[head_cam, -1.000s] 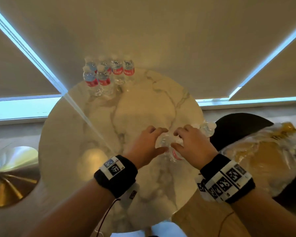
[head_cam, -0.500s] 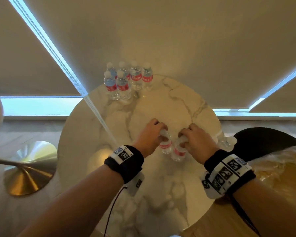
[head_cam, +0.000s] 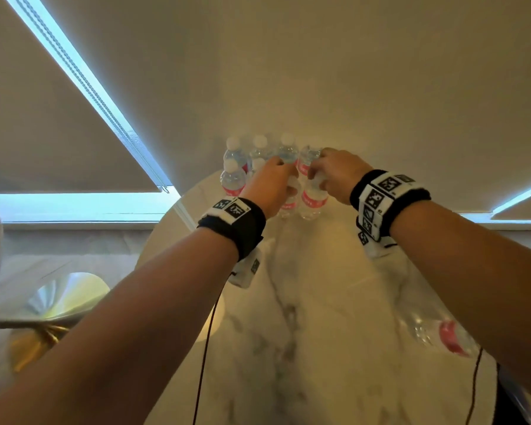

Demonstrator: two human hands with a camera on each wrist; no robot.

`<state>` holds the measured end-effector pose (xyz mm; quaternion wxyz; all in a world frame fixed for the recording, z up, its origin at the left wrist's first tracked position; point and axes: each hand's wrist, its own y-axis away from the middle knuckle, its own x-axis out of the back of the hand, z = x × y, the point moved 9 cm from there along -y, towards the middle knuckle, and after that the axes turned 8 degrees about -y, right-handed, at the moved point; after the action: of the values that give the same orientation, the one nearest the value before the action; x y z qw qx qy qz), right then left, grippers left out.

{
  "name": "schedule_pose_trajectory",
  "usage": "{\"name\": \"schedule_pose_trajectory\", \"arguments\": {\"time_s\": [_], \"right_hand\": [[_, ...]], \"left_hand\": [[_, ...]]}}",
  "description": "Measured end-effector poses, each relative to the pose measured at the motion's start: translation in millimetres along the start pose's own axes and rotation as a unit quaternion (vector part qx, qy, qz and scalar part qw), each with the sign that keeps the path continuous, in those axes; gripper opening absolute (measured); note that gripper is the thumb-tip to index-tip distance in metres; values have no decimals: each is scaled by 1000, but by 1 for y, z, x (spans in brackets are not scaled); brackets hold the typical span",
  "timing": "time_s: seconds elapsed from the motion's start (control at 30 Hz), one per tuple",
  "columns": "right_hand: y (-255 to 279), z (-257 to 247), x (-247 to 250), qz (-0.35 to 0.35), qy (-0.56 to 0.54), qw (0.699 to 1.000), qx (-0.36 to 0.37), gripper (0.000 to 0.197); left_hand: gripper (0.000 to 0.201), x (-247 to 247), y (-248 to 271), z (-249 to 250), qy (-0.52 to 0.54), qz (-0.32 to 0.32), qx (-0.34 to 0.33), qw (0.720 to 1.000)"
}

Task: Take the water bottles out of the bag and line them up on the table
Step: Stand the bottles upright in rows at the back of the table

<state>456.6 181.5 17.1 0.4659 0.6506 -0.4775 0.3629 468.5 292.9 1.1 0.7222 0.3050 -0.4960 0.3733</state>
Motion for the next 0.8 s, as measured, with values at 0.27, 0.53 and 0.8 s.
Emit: {"name": "schedule_pose_trajectory", "arguments": {"time_s": [0.27, 0.53, 0.8], "right_hand": [[-37, 9, 1, 17, -20, 1000, 7, 30], [-27, 18, 3, 17, -69, 997, -8, 46], [91, 39, 40, 82, -167, 981, -49, 32]], "left_hand": [[30, -5, -39, -13, -38, 37, 8, 999], [44, 1, -41, -11, -14, 17, 30, 999], [43, 24, 9, 28, -23, 72, 5, 997]]}}
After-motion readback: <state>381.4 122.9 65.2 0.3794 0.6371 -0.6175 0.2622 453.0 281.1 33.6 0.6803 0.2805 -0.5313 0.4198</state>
